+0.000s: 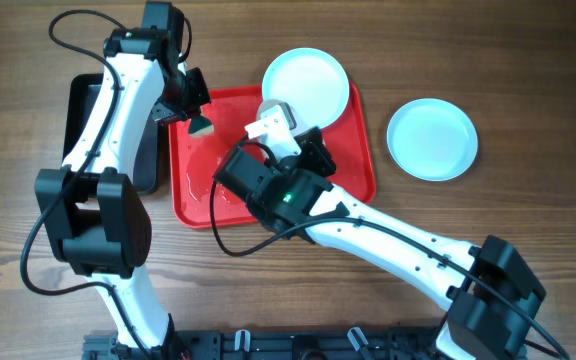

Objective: Clean dirty plates on tray and stack at the side
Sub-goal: 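Set the plate onto the stack right of the red tray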

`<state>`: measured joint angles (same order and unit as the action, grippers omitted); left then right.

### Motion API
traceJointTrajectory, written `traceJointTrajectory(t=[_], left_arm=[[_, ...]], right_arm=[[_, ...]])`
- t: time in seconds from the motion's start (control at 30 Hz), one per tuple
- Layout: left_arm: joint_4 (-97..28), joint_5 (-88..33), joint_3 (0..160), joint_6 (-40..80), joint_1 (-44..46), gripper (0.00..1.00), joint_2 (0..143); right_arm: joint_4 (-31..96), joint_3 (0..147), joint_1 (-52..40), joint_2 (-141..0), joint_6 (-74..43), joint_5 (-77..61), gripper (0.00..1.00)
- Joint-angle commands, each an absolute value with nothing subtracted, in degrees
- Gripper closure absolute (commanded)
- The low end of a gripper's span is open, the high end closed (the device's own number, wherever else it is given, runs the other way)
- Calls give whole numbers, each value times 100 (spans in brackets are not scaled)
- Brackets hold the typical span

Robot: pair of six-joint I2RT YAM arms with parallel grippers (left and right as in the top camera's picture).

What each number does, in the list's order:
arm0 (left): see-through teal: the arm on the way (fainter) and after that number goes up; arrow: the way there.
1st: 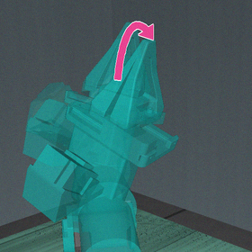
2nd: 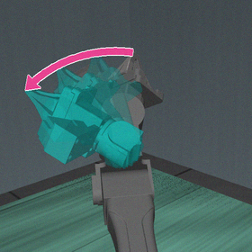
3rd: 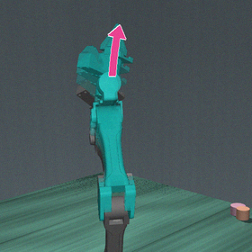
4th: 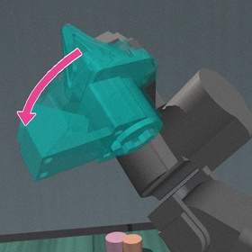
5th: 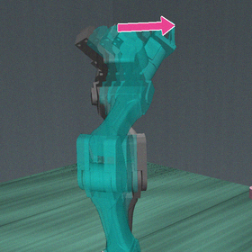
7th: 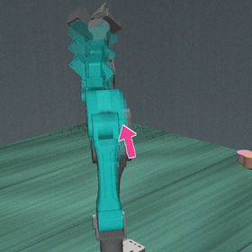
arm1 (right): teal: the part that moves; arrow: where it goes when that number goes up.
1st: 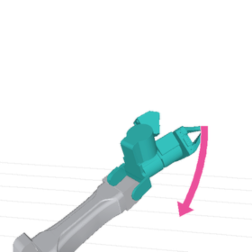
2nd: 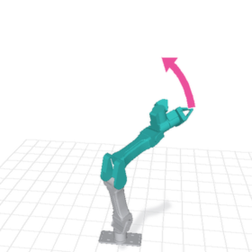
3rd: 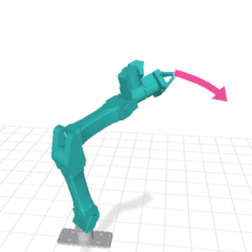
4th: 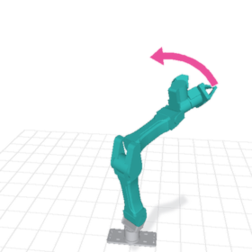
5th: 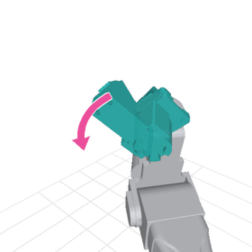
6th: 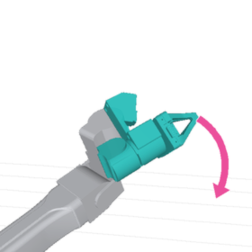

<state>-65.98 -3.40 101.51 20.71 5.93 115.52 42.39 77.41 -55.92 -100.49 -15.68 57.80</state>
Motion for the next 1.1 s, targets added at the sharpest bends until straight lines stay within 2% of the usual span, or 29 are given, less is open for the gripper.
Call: traceJointTrajectory(t=[0.0,0.13,0.4,0.73,0.87,1.07], left_arm=[[-6584,-454,10103,2152,600,96,11450],[-6584,-454,10103,2150,600,96,11450],[-6552,-449,10103,2150,600,96,11450],[-6536,-451,10103,2150,600,96,11450],[-6536,-449,10103,2150,600,96,11450],[-6539,-451,10103,2150,600,96,11450]], right_arm=[[4252,7832,-5238,-9581,-2255,3931,96],[4318,7832,-4486,-9236,-2408,2681,96],[4722,7830,-2139,-8978,-2547,875,96],[4797,7126,478,-8980,-2528,480,96],[4405,6591,1125,-9013,-2502,480,96],[3800,6097,1341,-9080,-2403,268,96]])
